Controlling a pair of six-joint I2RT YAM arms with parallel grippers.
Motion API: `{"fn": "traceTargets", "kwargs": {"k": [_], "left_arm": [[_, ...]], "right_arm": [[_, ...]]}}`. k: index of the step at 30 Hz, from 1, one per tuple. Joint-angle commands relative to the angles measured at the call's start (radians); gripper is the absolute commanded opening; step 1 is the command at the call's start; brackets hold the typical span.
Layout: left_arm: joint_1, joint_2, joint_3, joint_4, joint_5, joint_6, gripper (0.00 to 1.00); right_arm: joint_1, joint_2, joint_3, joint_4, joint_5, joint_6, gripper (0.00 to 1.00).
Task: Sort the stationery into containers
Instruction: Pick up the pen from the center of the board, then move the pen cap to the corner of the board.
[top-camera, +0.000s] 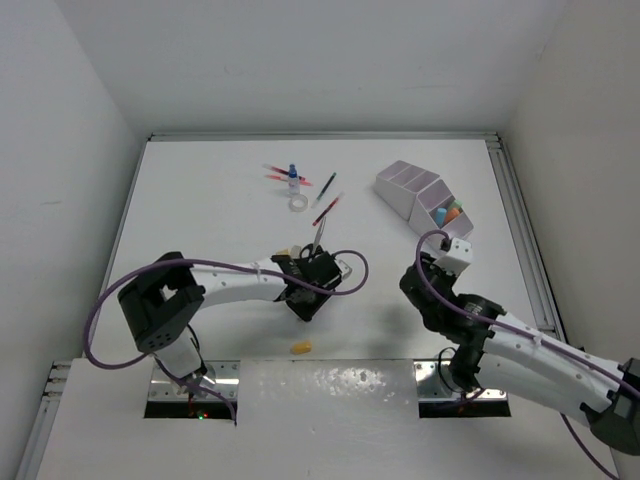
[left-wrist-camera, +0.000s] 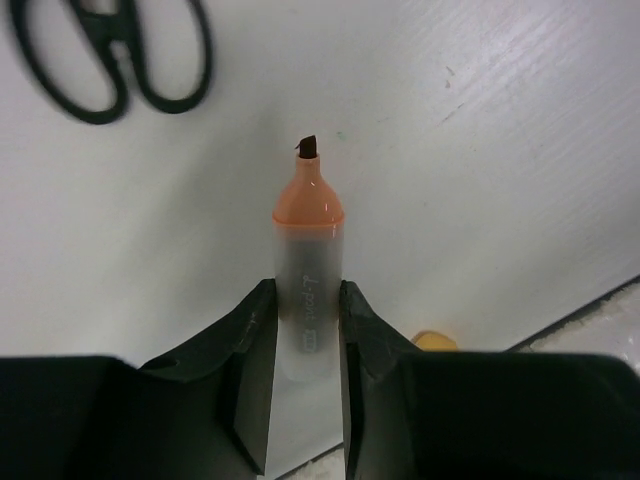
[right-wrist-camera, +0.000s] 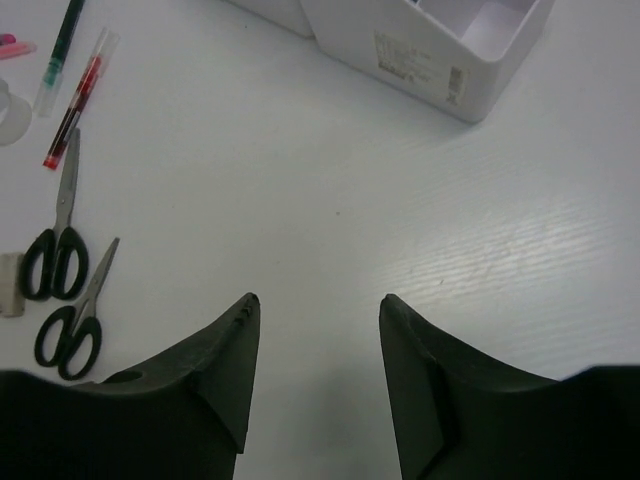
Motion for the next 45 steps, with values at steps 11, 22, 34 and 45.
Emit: {"fn": "traceTargets", "kwargs": {"k": [11, 22, 34, 45], "left_arm": [[0.306, -0.550, 0.158, 0.002, -0.341, 0.267, 0.00], [0.463, -0.782, 0.135, 0.134, -0.332, 0.395, 0.00], [0.491, -0.831, 0.123, 0.057, -0.223, 0.289, 0.00], [0.494, -0.814, 0.138, 0.029, -0.174, 0.240, 0.00]], "right_arm": [[0.240, 0.441, 0.208, 0.061, -0.383, 0.899, 0.62], [0.352, 0.823, 0.401, 0.160, -0.721, 1.485, 0.57], [0.432, 0.901, 0.455, 0.110, -0.739, 1.607, 0.57], [0.404, 0.980, 0.457, 0.210, -0.669, 1.624, 0.57]]}}
